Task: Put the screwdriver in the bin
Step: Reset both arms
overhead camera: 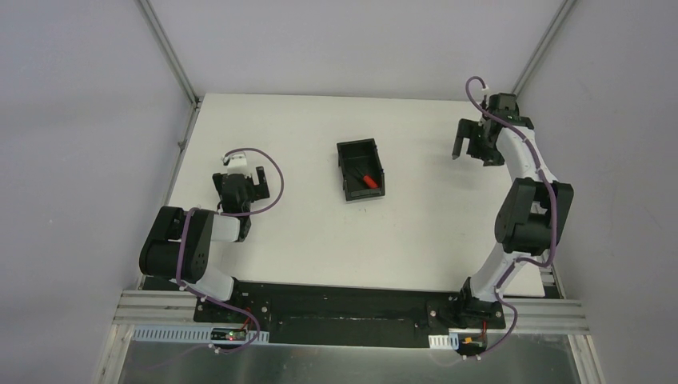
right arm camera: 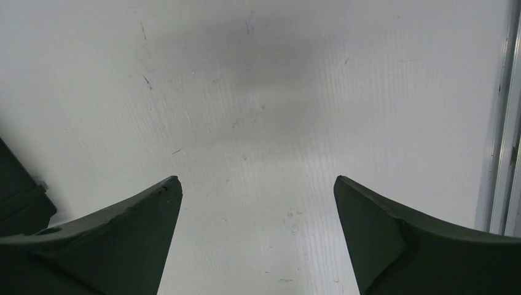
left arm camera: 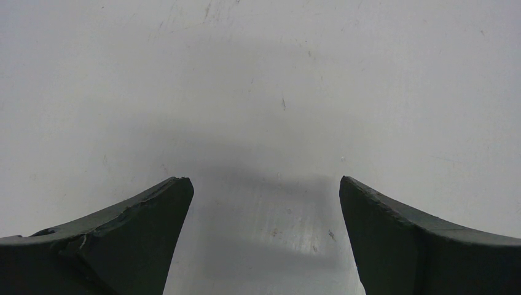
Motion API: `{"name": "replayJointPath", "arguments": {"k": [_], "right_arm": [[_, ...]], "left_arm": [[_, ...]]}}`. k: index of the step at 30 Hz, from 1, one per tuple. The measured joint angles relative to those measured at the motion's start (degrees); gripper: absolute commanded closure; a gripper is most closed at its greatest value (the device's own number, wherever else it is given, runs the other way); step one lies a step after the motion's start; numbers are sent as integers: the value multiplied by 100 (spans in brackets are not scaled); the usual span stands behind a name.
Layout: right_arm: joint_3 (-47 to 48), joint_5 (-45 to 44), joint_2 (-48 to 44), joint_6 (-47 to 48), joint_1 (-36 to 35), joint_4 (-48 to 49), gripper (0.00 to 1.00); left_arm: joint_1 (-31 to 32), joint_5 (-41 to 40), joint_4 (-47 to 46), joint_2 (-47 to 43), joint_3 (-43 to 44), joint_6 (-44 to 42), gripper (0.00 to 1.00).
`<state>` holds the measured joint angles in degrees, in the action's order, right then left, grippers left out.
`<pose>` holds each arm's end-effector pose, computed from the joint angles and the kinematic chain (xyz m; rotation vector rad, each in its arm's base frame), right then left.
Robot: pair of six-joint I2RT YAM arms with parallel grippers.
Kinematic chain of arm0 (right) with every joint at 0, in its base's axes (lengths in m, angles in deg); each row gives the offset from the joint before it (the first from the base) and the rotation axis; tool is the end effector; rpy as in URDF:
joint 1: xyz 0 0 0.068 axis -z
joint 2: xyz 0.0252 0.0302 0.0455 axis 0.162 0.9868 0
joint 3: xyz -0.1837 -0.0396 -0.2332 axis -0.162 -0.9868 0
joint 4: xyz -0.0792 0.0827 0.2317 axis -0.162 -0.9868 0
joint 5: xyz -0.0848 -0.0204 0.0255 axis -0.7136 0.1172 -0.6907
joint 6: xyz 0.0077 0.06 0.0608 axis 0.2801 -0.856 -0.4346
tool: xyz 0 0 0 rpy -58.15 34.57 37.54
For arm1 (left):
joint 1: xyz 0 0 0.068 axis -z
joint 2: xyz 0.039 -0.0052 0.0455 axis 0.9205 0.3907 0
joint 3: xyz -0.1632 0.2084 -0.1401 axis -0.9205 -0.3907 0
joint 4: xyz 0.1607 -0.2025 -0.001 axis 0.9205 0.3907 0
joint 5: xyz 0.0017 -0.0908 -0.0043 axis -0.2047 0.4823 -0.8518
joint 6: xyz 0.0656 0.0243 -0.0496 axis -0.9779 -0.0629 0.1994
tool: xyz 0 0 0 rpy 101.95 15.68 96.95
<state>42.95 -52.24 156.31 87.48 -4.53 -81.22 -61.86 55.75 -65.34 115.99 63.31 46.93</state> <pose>0.4069 -0.0331 0.2588 0.1430 2.6295 0.0002 0.2965 -0.0111 0.1578 -0.0980 1.8927 0.1055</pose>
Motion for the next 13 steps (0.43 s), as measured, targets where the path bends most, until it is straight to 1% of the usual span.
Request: {"name": "replayJointPath", "arguments": {"k": [4, 13], "right_arm": [[-17, 74, -28, 98, 138, 44, 2], [-372, 111, -354, 369, 111, 330, 2]], "left_arm": [[0, 0, -2, 0, 0, 0, 1], [0, 0, 0, 0, 0, 0, 1]]}}
